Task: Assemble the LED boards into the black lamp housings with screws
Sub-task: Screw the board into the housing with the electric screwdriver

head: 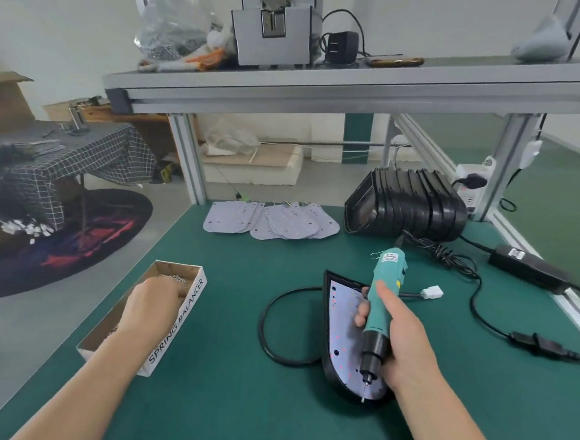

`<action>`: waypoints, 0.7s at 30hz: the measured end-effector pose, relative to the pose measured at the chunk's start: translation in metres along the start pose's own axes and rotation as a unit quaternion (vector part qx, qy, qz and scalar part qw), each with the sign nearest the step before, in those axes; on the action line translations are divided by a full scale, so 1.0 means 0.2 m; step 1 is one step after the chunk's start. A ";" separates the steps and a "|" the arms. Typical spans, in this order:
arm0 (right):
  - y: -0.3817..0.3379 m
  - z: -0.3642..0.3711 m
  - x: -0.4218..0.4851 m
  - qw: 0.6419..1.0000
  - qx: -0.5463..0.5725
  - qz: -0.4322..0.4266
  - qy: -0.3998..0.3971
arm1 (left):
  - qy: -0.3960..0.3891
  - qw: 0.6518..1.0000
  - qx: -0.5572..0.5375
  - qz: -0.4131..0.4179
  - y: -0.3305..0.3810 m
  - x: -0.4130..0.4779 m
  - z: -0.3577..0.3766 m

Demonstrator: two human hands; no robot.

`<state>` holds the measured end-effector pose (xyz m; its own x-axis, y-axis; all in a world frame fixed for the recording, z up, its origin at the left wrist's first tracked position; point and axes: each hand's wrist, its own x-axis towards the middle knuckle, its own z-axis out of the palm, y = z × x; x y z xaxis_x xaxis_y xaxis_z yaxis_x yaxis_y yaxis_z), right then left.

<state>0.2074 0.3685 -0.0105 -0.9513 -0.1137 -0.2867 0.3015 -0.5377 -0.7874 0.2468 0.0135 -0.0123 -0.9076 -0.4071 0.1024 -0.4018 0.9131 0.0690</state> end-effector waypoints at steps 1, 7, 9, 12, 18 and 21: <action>0.00 0.00 0.00 1.000 0.002 0.000 0.002 | 0.001 1.000 -0.003 0.006 -0.01 0.01 0.00; -0.01 0.00 -0.01 1.000 0.020 0.005 -0.003 | 0.054 0.998 -0.006 0.009 -0.04 0.00 0.00; -0.01 0.00 -0.02 1.000 0.026 0.004 -0.013 | 0.087 0.996 -0.023 -0.013 -0.05 0.01 -0.02; -0.03 0.01 -0.03 0.999 0.025 -0.007 -0.033 | 0.107 0.952 -0.265 -0.109 -0.04 -0.01 -0.03; -0.07 0.00 -0.03 0.998 0.039 -0.013 -0.053 | -0.054 0.452 -0.860 -0.229 0.12 0.00 -0.14; -0.08 0.00 -0.02 0.997 0.045 -0.022 -0.052 | -0.175 0.321 -0.906 -0.213 0.31 -0.07 -0.19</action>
<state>0.2074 0.3768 0.0028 -0.9666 -0.1713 -0.1907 0.2562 -0.6157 -0.7452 0.2401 0.0752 0.0275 -0.9031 -0.1699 -0.3944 -0.0552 -0.8648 0.4991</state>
